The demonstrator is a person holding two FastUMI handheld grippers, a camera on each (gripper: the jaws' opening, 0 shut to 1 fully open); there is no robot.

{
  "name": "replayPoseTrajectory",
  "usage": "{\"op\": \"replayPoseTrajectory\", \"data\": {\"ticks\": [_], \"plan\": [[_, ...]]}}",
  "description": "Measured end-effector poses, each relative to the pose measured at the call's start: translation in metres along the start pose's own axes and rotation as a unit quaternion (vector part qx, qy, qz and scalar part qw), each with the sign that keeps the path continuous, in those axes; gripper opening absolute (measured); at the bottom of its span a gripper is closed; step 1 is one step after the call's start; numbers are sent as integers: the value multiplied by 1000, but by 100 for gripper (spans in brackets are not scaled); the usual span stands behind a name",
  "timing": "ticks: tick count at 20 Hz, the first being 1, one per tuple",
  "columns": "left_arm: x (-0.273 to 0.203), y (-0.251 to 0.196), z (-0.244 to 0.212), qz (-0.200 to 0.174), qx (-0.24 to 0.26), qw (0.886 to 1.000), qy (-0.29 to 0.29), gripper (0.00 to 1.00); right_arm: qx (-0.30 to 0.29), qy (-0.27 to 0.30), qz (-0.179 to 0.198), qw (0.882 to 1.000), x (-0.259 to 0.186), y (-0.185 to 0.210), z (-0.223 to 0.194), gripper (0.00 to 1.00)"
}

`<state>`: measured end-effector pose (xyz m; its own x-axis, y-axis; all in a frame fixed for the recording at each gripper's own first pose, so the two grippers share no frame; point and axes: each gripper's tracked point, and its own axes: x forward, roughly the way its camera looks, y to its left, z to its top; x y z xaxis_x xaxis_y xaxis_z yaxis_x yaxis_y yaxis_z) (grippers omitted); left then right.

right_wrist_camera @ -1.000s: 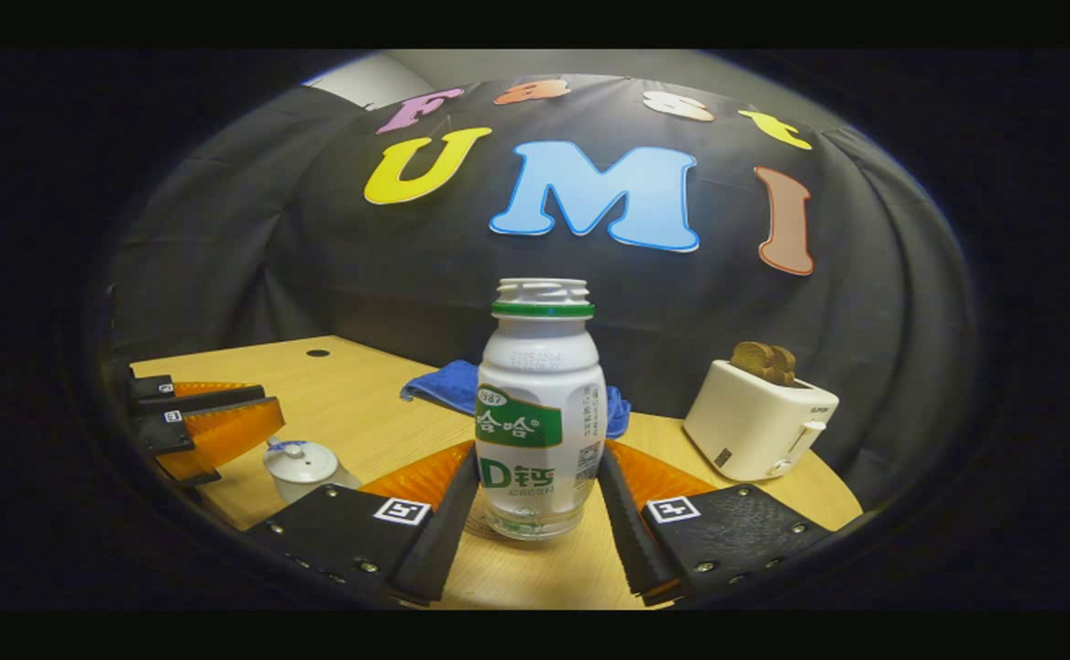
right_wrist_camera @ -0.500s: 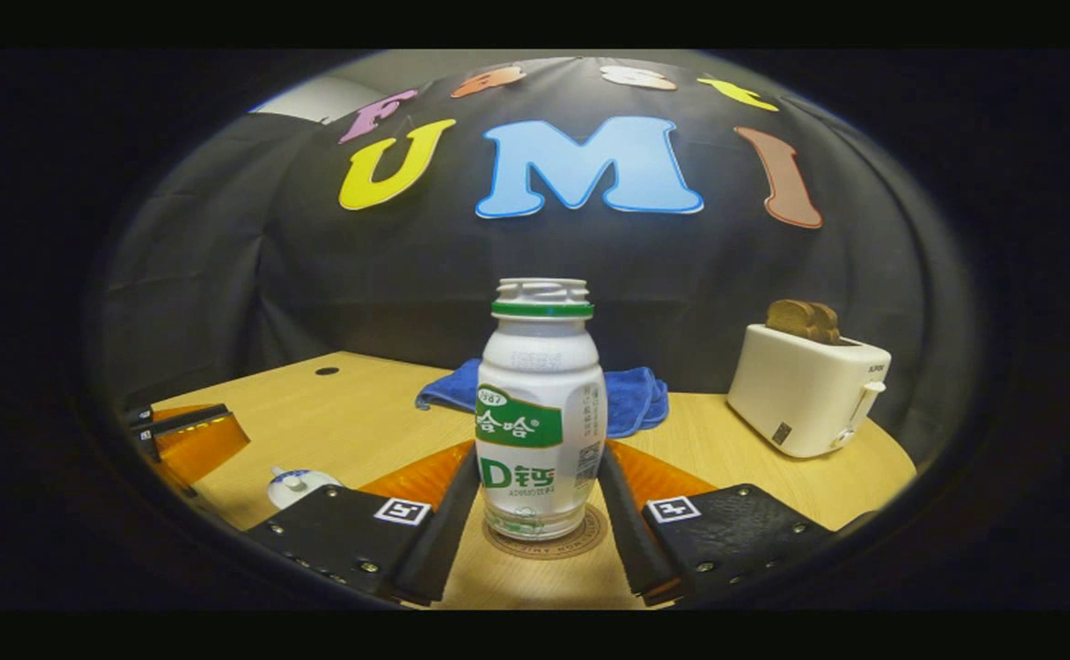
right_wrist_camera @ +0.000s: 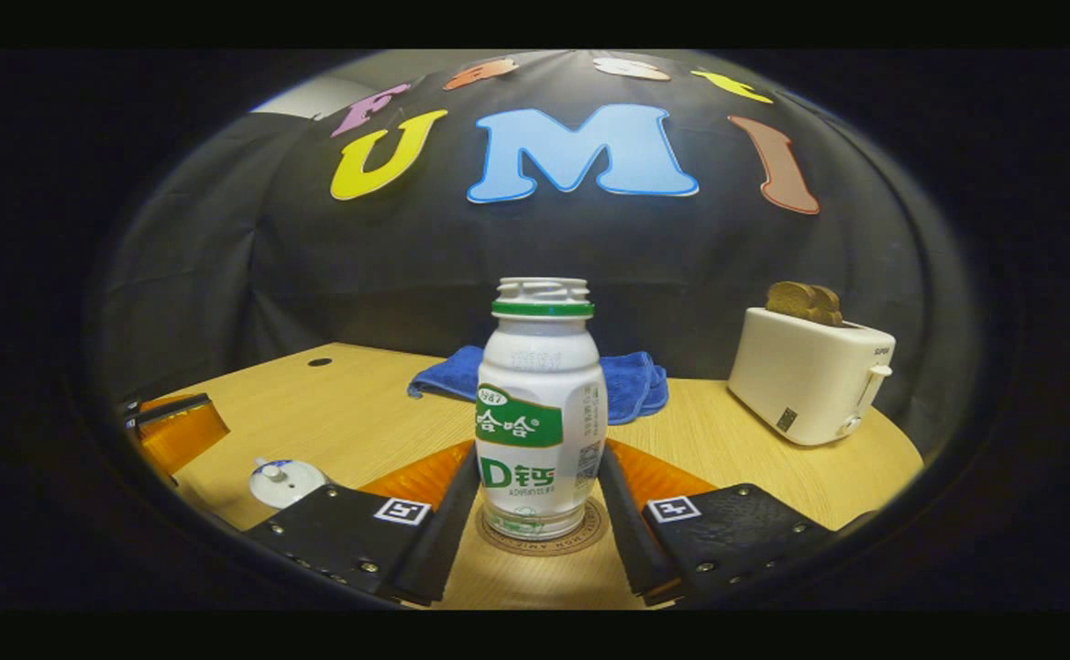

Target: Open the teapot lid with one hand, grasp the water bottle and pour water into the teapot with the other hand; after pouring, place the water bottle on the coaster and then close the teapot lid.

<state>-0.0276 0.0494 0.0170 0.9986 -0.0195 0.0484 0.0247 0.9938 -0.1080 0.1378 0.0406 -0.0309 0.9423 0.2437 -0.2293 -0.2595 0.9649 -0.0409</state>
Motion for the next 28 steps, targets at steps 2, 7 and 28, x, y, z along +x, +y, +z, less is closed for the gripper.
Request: {"op": "replayPoseTrajectory", "data": {"ticks": [2,7,28], "plan": [[0,0,0,-1,0,1000,1,29,5,0,1,1000,0,0,0,73],[1,0,-2,0,1,1000,3,29,14,3,0,1000,-4,-2,-2,96],[-70,-36,24,-13,14,1000,-24,29,18,-106,-50,993,-150,24,37,98]]}}
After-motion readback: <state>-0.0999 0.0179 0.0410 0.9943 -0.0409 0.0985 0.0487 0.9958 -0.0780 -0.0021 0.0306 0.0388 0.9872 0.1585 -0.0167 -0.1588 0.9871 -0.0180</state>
